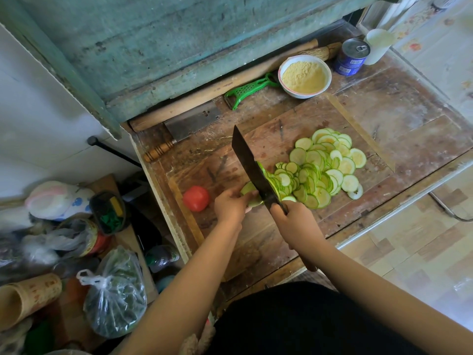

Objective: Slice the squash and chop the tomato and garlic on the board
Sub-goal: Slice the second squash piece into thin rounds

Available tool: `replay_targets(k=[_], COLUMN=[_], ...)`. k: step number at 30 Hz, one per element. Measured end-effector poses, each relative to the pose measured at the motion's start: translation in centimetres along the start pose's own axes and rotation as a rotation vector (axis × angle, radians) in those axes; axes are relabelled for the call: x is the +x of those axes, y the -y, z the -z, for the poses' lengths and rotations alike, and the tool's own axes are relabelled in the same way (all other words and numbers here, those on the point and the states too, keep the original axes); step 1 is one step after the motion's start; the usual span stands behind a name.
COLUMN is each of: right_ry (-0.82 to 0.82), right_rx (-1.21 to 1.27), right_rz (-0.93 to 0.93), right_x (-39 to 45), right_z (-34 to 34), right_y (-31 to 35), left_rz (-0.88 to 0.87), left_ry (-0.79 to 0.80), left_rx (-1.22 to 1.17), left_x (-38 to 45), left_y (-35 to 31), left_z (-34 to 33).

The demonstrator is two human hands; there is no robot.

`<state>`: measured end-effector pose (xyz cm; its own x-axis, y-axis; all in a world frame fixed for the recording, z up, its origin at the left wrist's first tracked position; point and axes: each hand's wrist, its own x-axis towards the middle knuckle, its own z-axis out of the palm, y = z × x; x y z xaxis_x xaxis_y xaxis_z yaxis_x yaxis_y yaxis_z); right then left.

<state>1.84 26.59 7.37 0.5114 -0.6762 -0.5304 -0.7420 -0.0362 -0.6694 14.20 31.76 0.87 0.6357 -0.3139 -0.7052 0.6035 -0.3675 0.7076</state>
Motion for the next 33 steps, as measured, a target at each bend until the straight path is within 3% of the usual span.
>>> replay_targets(k=[12,33], right_ry=[-0.034,0.039], right_rx=[0.000,-0.041], right_rz=[0.048,-0.021], right_x=[-1.8,-0.2], right_z=[0.7,0.0], right_y=[0.0,0.6], left_rz=[0.034,-0.001], left_ry=[0.018,0.007], left_rx=[-0.097,0.014], left_x=[-0.3,0.5], left_y=[-0.2,0.1], left_z=[0.1,0.1])
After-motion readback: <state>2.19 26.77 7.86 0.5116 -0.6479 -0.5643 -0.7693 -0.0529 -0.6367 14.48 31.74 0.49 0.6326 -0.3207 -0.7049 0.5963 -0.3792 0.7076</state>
